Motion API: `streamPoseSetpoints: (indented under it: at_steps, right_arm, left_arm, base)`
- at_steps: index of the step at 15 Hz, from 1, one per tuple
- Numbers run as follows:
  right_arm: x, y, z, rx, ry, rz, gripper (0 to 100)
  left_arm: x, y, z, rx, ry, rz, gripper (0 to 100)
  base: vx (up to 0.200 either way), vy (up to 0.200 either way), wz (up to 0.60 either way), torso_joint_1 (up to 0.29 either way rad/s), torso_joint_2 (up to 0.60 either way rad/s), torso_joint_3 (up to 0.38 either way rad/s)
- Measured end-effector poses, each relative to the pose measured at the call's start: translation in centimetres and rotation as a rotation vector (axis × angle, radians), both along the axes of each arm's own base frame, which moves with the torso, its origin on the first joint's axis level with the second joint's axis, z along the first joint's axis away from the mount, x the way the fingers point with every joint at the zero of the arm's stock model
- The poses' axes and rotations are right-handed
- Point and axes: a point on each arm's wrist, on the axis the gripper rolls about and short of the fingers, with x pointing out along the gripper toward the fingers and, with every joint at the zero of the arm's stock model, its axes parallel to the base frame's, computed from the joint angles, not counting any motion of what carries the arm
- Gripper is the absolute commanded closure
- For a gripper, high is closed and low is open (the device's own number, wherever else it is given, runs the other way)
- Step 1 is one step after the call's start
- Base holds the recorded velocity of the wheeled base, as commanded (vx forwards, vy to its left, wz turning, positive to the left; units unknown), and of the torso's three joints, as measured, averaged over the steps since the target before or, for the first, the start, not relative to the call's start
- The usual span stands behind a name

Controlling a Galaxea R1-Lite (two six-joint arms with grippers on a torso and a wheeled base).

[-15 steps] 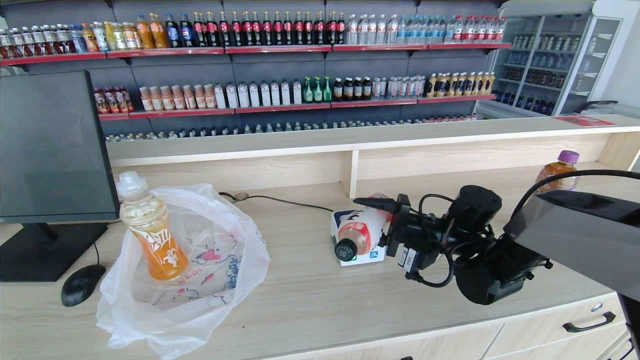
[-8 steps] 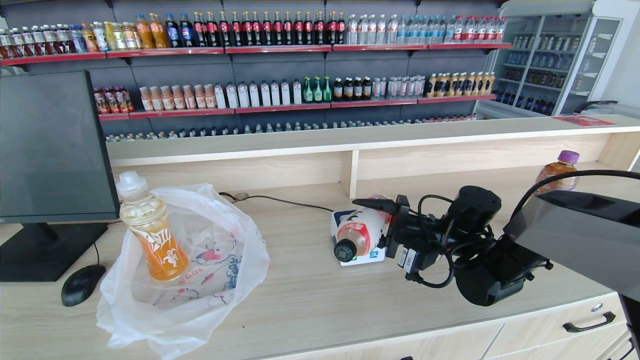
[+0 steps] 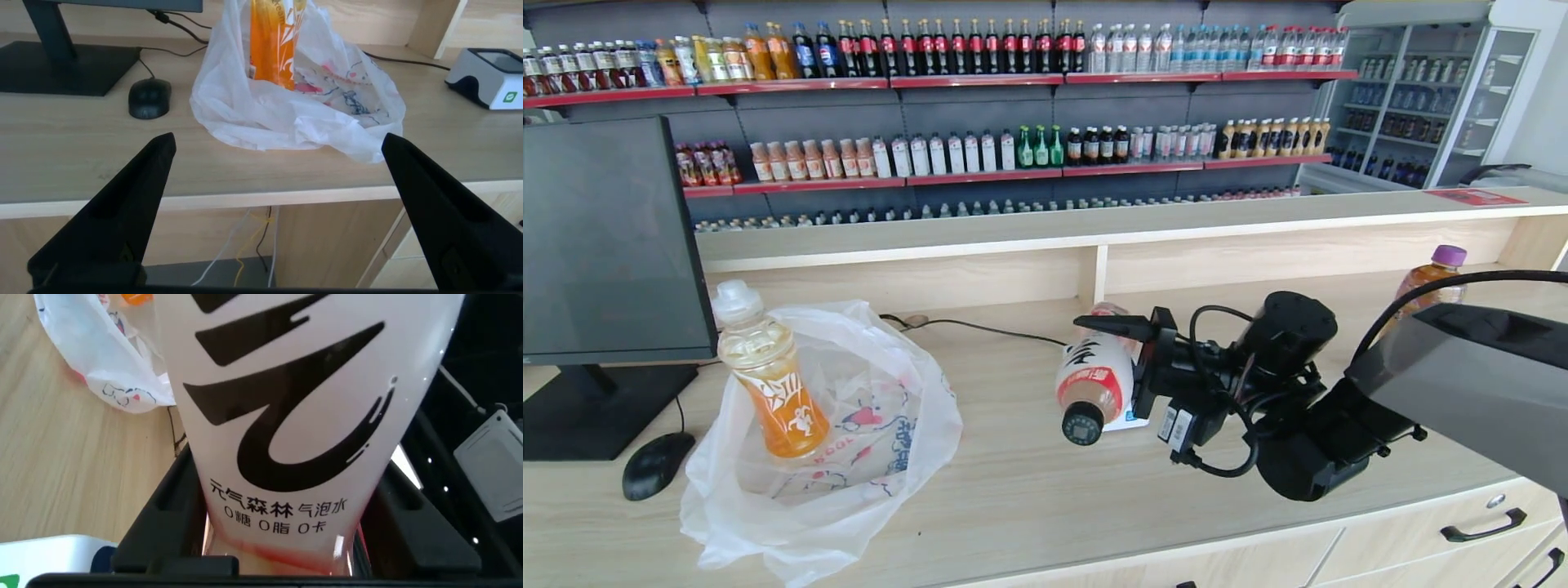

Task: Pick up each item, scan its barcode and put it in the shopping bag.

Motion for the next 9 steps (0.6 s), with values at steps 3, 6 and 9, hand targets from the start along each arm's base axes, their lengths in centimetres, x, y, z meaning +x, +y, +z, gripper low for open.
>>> streamPoseSetpoints:
  at_steps: [3,6,9]
  right_arm:
    - [0.14,-0.19,-0.06,-0.001,0.000,-0.005,100]
    - [0.17,-0.24,-0.06,-0.001,0.000,-0.007,100]
    - [0.24,-0.39,-0.09,-0.001,0.001,-0.011,100]
  left_arm:
    - [0.00,0.00,-0.01,0.001,0.001,-0.001,0]
    - [0.00,0.00,-0.02,0.005,0.002,-0.001,0]
    - [0.00,0.00,-0.01,0.006,0.001,-0.001,0]
  base:
    - [0.000,0.000,0.00,0.000,0.00,0.000]
    - [0.000,0.000,0.00,0.000,0.00,0.000]
    - [0.000,0.000,0.00,0.000,0.00,0.000]
